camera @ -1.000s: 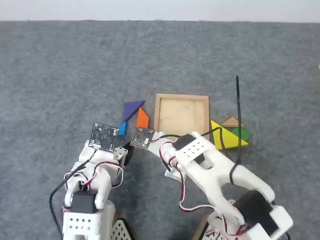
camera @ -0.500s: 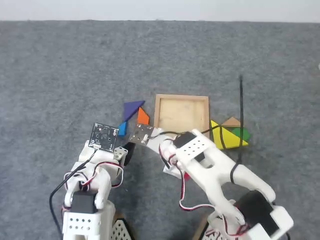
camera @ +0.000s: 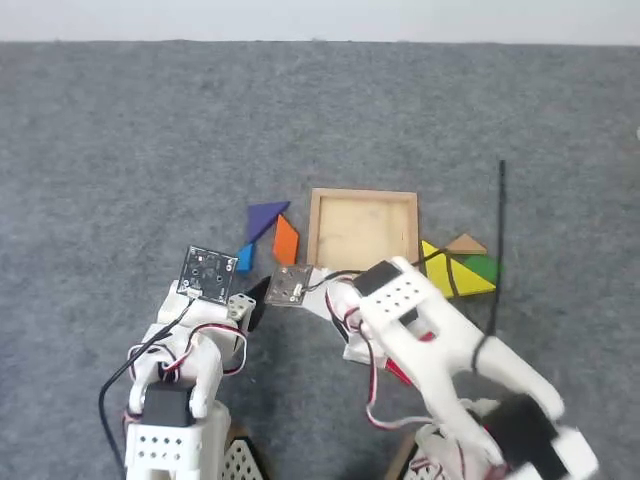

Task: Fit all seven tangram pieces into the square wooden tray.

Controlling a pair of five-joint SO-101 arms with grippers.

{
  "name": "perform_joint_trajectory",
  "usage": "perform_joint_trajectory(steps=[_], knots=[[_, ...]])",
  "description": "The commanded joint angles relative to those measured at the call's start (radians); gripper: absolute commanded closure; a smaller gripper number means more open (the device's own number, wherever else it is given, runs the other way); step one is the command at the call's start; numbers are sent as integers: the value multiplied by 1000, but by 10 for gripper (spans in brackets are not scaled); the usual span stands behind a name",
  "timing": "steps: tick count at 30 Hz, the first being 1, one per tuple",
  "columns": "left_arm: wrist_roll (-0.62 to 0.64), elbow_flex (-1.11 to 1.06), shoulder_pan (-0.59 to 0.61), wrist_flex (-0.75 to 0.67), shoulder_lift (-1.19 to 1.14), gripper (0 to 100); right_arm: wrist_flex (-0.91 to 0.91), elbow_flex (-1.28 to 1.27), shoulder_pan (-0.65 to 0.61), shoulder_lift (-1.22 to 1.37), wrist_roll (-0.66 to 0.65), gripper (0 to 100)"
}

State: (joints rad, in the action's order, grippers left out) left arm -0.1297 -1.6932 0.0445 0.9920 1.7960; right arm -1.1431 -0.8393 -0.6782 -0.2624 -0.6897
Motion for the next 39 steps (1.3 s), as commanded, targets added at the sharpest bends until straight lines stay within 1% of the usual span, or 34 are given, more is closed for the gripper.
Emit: perform_joint_trajectory(steps=[1, 3, 10, 18, 24, 27, 31, 36, 39], knots=[[-5, 10, 3, 9, 15, 732, -120, 23, -28, -197, -97, 701], [-5, 10, 3, 9, 15, 732, -162, -3, -28, -249, -137, 668], [-5, 10, 3, 9, 15, 732, -171, -164, 81, -283, -304, 677], [-5, 10, 3, 9, 15, 732, -171, -175, 108, -274, -433, 677], [-5, 10, 3, 9, 15, 732, -154, -207, 232, -274, -594, 677], [-5, 10, 3, 9, 15, 732, -124, -233, 283, -274, -649, 677], [-5, 10, 3, 9, 15, 732, -73, -279, 259, -274, -641, 677], [-5, 10, 3, 9, 15, 732, -41, -296, 160, -277, -551, 677], [-5, 10, 3, 9, 15, 732, -22, -298, 90, -282, -466, 677]])
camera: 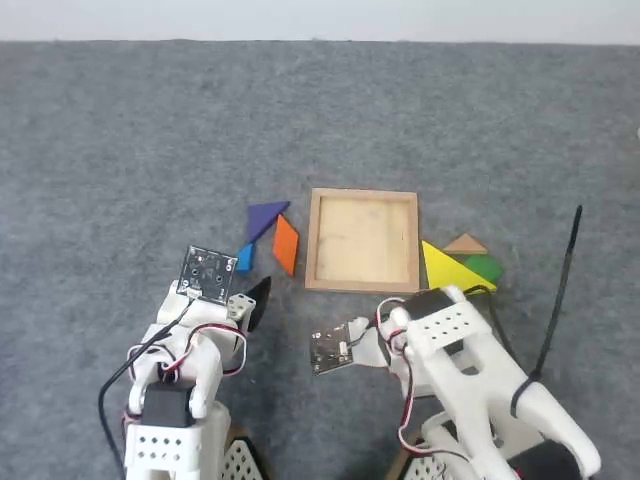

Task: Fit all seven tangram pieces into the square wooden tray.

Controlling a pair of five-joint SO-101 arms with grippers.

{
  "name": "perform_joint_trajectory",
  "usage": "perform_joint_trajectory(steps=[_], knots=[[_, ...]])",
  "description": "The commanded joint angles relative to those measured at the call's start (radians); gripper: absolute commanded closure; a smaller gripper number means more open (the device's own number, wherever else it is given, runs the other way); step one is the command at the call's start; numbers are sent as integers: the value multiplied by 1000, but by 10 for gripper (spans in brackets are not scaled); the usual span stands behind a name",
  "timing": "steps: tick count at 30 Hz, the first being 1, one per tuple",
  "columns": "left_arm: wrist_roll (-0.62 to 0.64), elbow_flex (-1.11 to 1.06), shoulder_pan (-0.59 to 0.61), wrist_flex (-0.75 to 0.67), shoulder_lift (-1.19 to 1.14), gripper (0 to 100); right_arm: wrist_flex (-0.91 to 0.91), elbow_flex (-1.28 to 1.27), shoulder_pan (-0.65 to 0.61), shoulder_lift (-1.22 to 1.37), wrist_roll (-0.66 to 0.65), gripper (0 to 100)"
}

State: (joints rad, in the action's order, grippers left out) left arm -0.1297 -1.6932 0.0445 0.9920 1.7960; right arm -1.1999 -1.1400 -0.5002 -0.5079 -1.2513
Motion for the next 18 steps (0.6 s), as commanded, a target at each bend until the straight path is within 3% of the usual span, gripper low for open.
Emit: perform_joint_trajectory(steps=[1, 8, 14, 18], knots=[[-5, 10, 3, 9, 15, 732, 51, 2, -104, -30, 114, 677], [-5, 10, 3, 9, 15, 732, 77, -43, -116, -28, 121, 681], [-5, 10, 3, 9, 15, 732, 77, -55, -91, -28, 114, 803], [-5, 10, 3, 9, 15, 732, 70, -60, -61, -28, 69, 808]])
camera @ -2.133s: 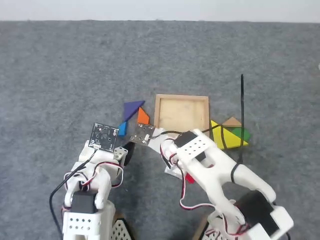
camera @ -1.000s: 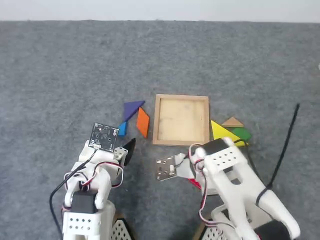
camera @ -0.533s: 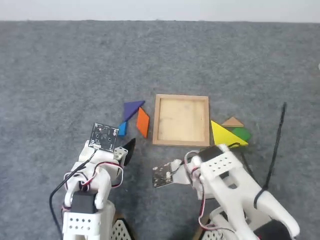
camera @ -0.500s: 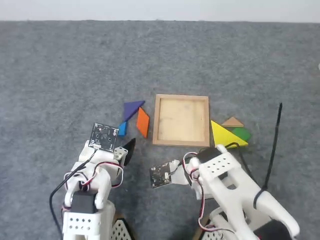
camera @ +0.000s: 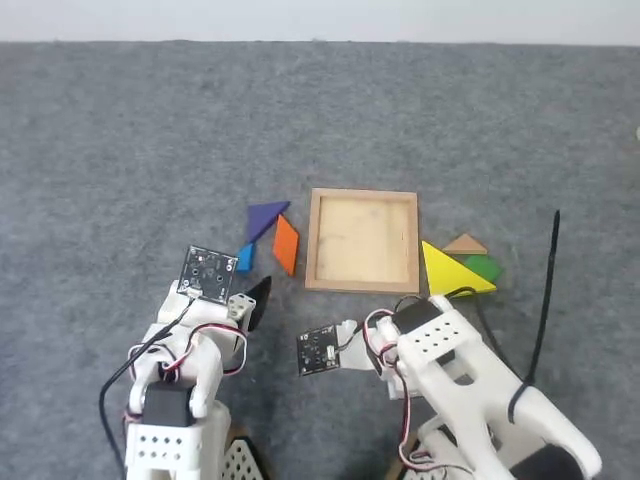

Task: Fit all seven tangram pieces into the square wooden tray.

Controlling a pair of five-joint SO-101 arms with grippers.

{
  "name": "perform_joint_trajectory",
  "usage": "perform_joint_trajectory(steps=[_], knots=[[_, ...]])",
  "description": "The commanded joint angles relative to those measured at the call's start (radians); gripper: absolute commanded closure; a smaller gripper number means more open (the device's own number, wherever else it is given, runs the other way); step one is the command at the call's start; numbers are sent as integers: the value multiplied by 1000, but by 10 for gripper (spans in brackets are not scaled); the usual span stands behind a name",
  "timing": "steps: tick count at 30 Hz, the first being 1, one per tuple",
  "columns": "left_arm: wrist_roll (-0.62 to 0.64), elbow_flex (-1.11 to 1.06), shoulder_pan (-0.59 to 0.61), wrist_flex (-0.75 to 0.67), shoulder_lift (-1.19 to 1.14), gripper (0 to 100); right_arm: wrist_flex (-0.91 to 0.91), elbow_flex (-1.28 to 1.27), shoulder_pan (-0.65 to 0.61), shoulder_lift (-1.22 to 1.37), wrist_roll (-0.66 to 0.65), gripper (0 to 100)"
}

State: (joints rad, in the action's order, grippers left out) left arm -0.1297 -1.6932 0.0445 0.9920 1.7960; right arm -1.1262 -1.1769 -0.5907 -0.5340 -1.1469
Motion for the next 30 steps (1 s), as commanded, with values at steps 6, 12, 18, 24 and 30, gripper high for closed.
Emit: perform_joint_trajectory(steps=[6, 12, 18, 24, 30], knots=[[-5, 10, 3, 9, 15, 732, -15, -6, 30, -10, -2, 767], [-5, 10, 3, 9, 15, 732, 58, 15, 39, -2, 80, 686], [-5, 10, 3, 9, 15, 732, 71, 35, 180, -2, 20, 707], [-5, 10, 3, 9, 15, 732, 71, 66, 435, -2, -98, 719], [-5, 10, 3, 9, 15, 732, 105, 66, 677, -4, -190, 824]])
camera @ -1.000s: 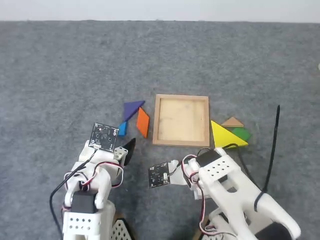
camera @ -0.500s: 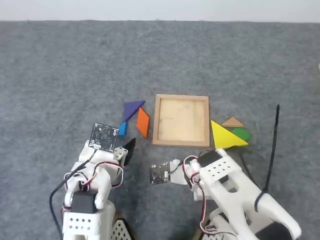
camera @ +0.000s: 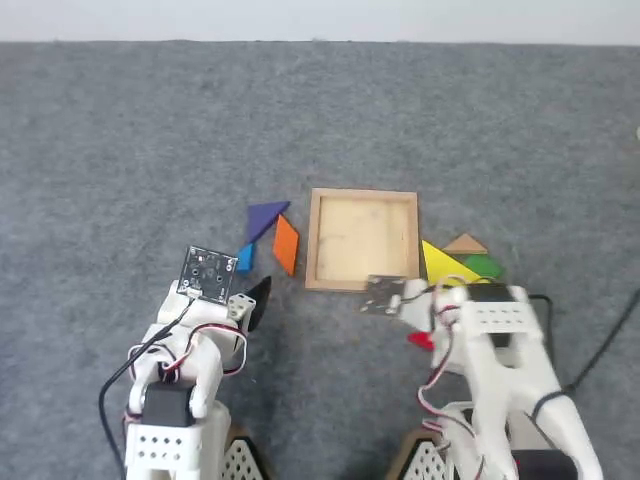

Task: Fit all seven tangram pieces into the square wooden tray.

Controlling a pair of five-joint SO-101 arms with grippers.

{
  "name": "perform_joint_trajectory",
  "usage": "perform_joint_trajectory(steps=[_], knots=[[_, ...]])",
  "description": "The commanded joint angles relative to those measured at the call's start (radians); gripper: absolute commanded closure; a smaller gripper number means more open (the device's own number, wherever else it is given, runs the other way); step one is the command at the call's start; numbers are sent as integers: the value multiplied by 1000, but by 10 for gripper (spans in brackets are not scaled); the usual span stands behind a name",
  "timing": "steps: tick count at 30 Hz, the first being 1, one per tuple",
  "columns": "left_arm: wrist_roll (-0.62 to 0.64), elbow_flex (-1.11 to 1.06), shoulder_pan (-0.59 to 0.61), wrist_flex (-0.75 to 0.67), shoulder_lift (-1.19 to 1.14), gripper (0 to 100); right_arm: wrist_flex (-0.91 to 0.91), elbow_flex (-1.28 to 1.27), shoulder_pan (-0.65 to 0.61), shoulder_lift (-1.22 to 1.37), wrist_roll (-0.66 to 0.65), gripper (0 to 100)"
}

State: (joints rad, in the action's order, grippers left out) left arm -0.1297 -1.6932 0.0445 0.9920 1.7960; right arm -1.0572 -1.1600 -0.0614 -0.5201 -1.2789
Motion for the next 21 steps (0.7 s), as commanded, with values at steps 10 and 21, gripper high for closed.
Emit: perform_joint_trajectory(steps=[10, 21], knots=[[-5, 10, 3, 9, 15, 732, 170, 130, 555, -18, -61, 808], [-5, 10, 3, 9, 15, 732, 251, 143, 766, -22, 75, 811]])
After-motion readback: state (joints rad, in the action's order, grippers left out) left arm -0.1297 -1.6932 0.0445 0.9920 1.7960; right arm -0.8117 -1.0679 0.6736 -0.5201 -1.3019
